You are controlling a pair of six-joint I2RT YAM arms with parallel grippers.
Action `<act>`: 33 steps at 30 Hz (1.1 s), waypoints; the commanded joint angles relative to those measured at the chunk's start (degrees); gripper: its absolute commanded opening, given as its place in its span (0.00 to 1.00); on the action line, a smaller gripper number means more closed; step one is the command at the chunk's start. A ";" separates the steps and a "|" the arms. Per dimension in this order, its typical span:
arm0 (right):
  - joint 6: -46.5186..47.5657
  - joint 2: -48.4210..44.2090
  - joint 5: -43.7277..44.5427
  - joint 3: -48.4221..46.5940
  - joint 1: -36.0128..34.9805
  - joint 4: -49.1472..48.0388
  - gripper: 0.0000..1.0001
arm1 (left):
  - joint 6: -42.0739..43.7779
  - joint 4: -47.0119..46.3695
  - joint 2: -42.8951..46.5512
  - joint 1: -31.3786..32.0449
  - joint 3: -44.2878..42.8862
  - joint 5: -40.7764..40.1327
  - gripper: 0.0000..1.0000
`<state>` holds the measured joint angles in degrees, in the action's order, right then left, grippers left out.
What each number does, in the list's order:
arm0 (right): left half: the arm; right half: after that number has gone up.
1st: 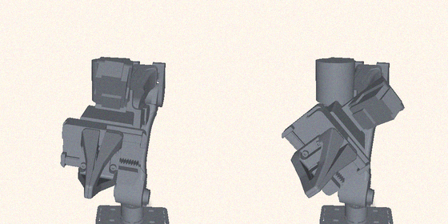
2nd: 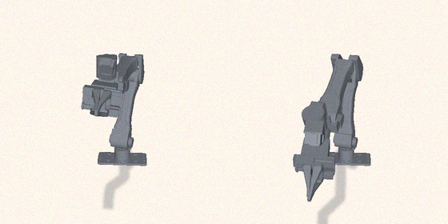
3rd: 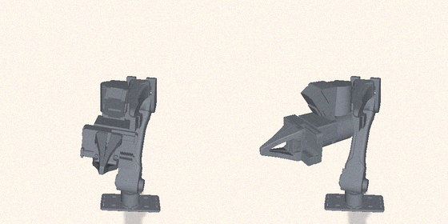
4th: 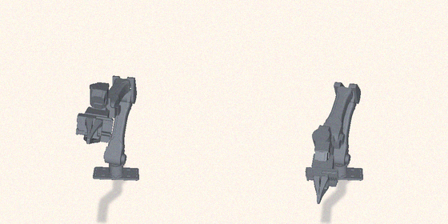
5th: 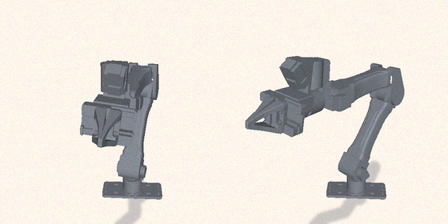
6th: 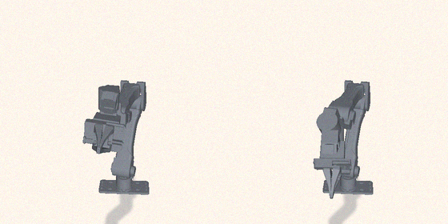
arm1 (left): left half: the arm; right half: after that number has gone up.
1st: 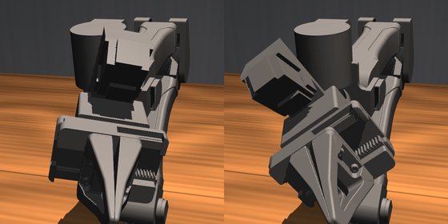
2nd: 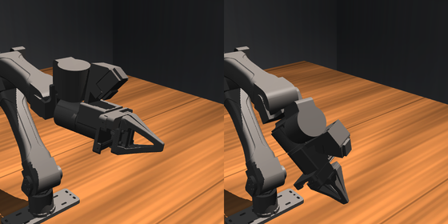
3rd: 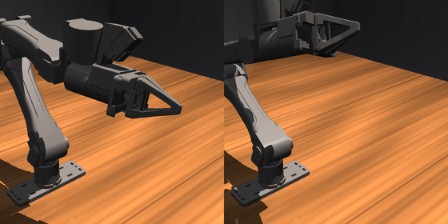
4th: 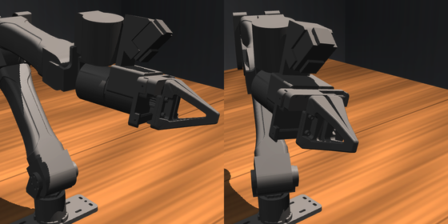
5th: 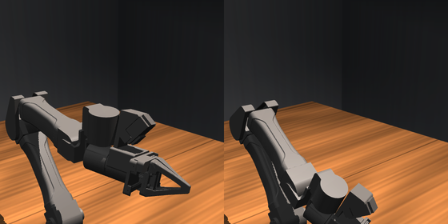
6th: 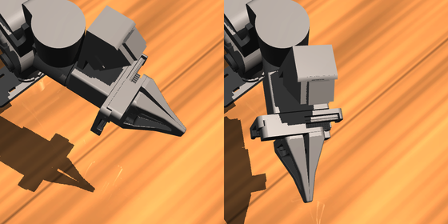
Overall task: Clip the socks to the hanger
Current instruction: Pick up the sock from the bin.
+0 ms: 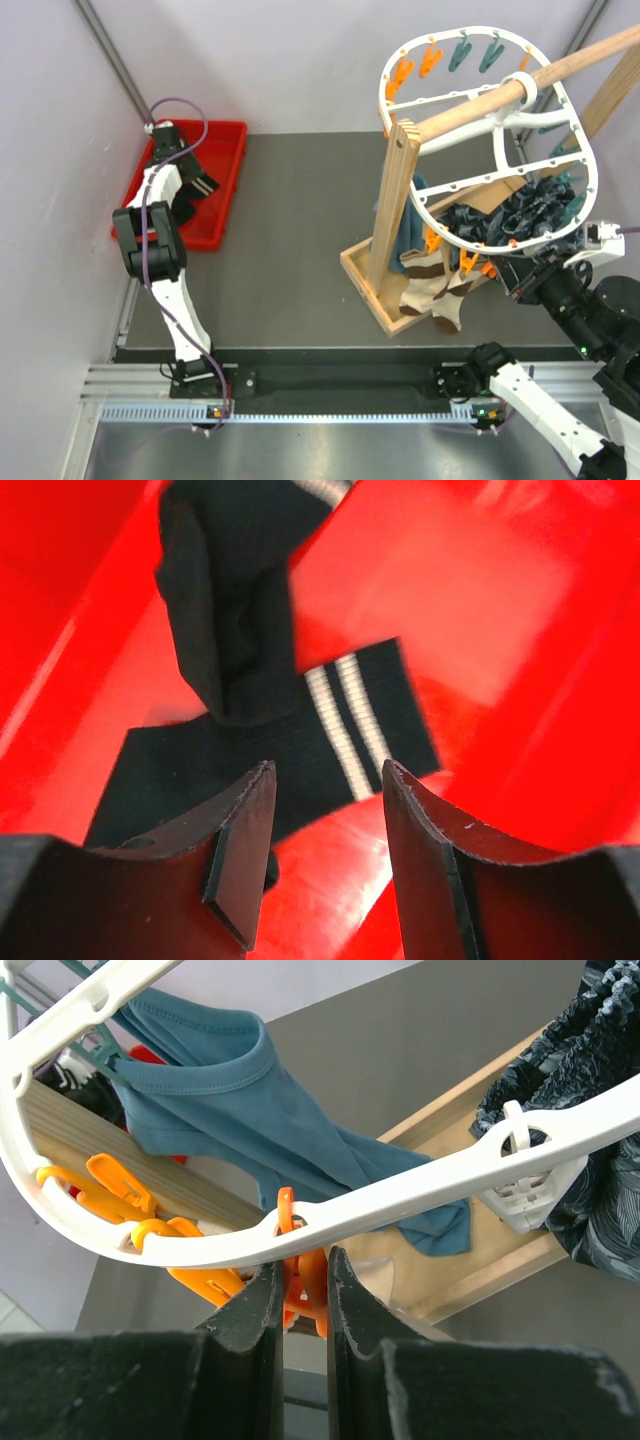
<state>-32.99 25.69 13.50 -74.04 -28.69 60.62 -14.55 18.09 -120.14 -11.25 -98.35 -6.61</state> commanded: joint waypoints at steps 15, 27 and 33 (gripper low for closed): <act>-0.05 2.34 -1.37 -1.11 0.65 2.22 0.00 | -3.30 10.91 -19.08 -0.27 -17.49 -1.92 0.48; -0.41 2.08 -1.89 -1.11 0.56 2.66 0.00 | -1.62 13.38 -18.82 -0.27 -18.11 3.79 0.00; 0.03 2.17 -2.07 0.03 0.65 2.31 0.00 | -7.59 6.29 -4.01 -0.36 -9.53 9.93 0.00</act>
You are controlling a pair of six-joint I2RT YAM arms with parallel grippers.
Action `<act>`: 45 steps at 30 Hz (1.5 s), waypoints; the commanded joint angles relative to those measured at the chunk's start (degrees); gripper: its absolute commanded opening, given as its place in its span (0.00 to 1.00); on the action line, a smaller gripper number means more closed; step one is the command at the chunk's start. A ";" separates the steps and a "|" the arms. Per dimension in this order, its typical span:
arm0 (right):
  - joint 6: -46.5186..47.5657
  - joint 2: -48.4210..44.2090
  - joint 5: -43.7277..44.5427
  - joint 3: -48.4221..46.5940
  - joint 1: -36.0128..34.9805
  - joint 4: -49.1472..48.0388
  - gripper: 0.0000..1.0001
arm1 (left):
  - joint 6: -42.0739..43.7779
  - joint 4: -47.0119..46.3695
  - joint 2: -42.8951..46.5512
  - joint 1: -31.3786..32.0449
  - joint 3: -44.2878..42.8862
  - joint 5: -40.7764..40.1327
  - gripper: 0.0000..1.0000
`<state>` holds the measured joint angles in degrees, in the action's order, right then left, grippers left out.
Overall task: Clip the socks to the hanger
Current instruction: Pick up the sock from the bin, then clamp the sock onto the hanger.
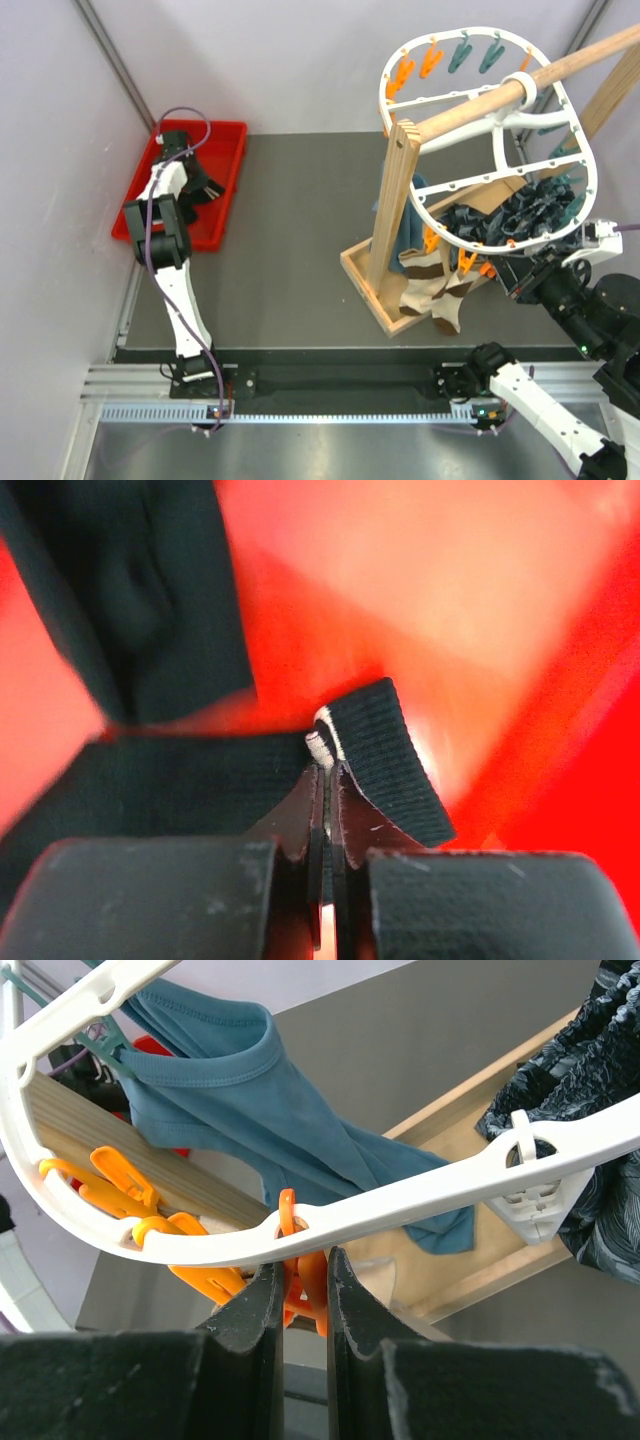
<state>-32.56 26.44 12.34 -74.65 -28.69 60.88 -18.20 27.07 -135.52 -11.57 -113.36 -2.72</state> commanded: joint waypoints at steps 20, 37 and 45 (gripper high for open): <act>2.49 1.08 -7.15 2.23 0.65 -3.49 0.00 | -36.36 -32.02 81.10 4.08 58.05 47.70 0.00; 1.27 0.28 -15.06 0.39 0.65 -5.07 0.00 | -42.88 -70.74 71.02 59.72 65.81 40.43 0.00; 0.57 -0.42 -19.02 0.21 0.65 -7.36 0.00 | -51.14 -89.61 56.97 68.17 63.27 38.76 0.00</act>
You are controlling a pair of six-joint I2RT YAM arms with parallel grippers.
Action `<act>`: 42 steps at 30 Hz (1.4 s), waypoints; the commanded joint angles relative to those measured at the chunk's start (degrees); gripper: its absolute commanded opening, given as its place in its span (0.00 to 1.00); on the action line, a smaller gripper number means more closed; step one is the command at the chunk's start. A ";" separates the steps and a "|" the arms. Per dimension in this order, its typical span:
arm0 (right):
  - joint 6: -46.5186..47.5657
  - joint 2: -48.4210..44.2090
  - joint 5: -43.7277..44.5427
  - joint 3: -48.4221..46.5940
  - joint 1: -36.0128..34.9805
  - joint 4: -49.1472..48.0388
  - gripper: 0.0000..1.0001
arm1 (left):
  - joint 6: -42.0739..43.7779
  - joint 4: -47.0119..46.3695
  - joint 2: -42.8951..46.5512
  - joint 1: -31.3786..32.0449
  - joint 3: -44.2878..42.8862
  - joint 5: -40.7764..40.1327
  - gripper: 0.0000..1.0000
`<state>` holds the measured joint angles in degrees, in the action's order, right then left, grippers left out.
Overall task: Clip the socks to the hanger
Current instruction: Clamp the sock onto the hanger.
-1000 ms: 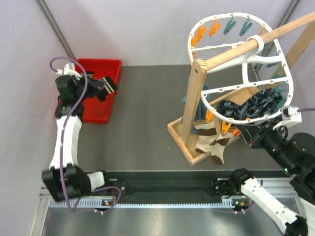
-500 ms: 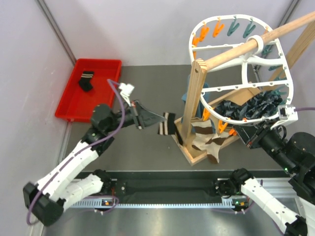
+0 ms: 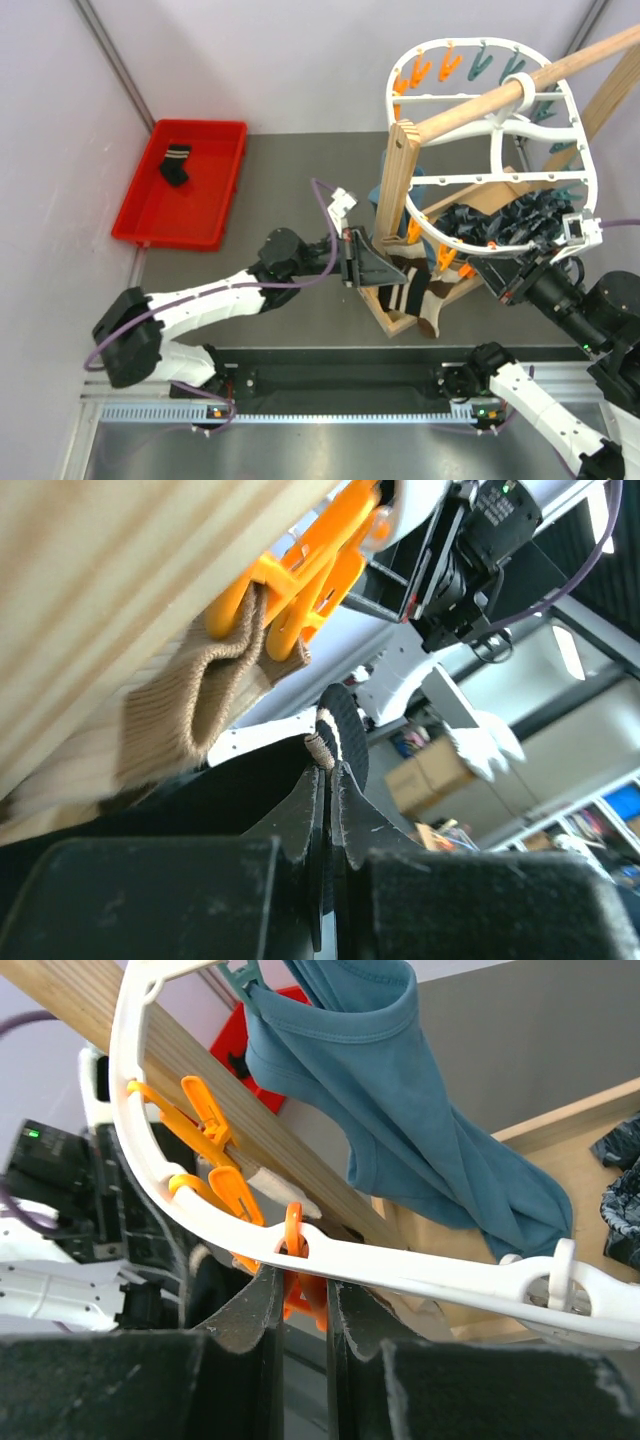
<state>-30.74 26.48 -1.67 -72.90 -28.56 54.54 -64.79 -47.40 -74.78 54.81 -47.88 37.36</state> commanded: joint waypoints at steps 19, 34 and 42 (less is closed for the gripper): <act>-4.15 -1.96 -9.40 1.10 0.52 -4.18 0.00 | -9.56 -20.45 -15.74 6.45 -9.08 -7.04 0.00; -4.42 -1.34 -8.26 -2.24 0.52 -2.34 0.00 | -4.38 -12.37 -12.85 6.54 -8.55 -8.27 0.00; -5.56 -2.13 -10.45 0.04 0.52 -3.47 0.00 | -4.11 -11.75 -12.49 6.45 -8.28 -8.54 0.00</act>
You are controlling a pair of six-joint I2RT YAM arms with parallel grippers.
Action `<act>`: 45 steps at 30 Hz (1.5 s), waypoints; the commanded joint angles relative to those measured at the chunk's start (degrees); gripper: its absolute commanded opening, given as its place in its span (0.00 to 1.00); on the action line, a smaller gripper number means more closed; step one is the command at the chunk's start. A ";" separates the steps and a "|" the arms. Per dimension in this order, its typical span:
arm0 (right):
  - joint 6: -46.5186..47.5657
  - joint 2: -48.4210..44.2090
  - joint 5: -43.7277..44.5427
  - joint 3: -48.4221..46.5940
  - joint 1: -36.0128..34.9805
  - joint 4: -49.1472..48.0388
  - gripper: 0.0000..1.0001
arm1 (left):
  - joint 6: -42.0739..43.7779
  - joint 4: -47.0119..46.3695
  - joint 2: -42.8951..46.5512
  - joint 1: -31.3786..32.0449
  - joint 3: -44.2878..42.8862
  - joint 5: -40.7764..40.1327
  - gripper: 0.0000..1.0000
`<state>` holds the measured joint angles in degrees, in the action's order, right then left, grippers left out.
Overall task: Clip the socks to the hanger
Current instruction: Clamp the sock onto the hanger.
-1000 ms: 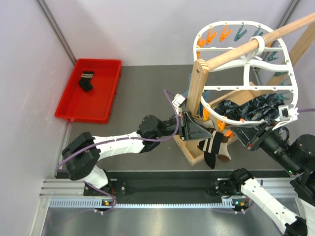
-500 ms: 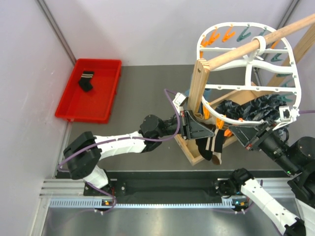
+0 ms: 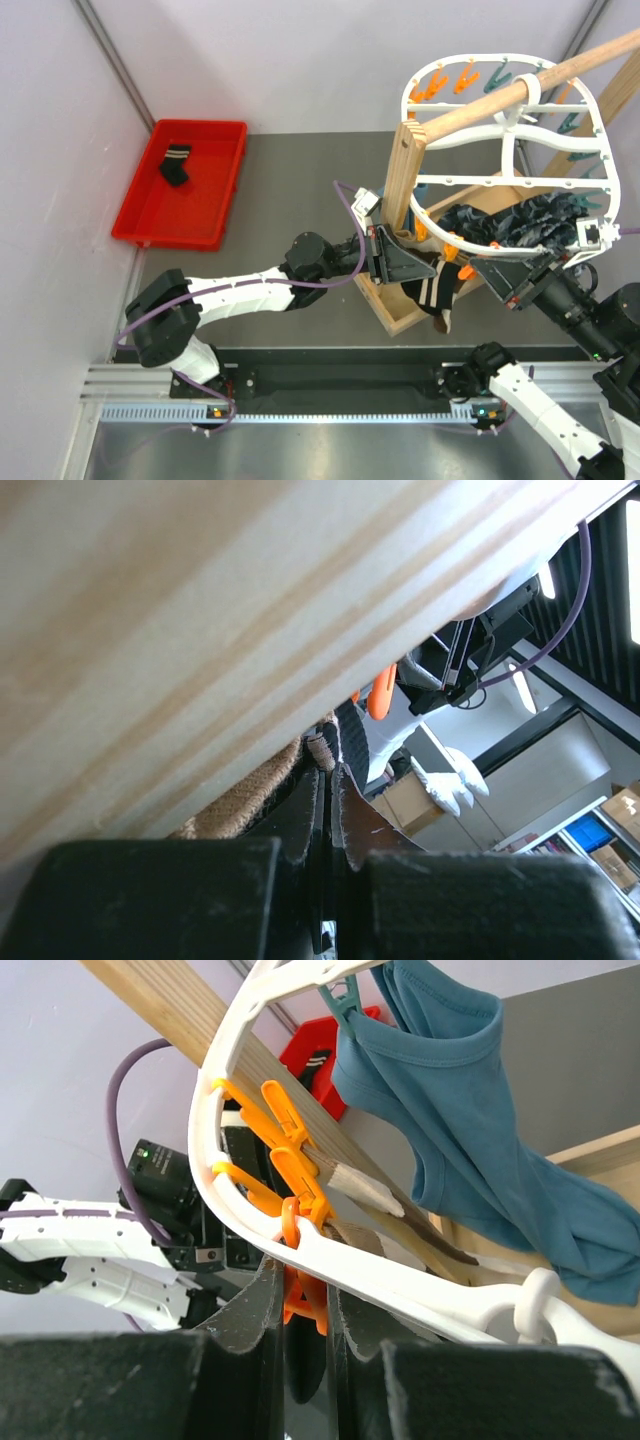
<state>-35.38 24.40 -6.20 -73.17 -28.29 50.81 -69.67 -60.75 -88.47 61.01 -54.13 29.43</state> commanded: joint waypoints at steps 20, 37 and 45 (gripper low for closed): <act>-4.88 -1.20 -13.23 9.27 0.26 -6.43 0.00 | -0.38 0.02 -0.57 0.25 -3.26 -0.51 0.00; -6.72 -1.82 -13.75 7.69 0.26 -4.40 0.00 | 0.06 -8.33 0.31 0.42 -0.10 -5.18 0.00; -8.39 -2.08 -15.34 9.09 0.26 -6.77 0.00 | -0.03 -7.63 -1.44 1.21 -1.42 -4.73 0.00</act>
<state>-40.27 22.87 -8.27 -64.53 -27.59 43.59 -70.11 -63.99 -88.99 61.67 -53.89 24.99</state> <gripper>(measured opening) 0.109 0.026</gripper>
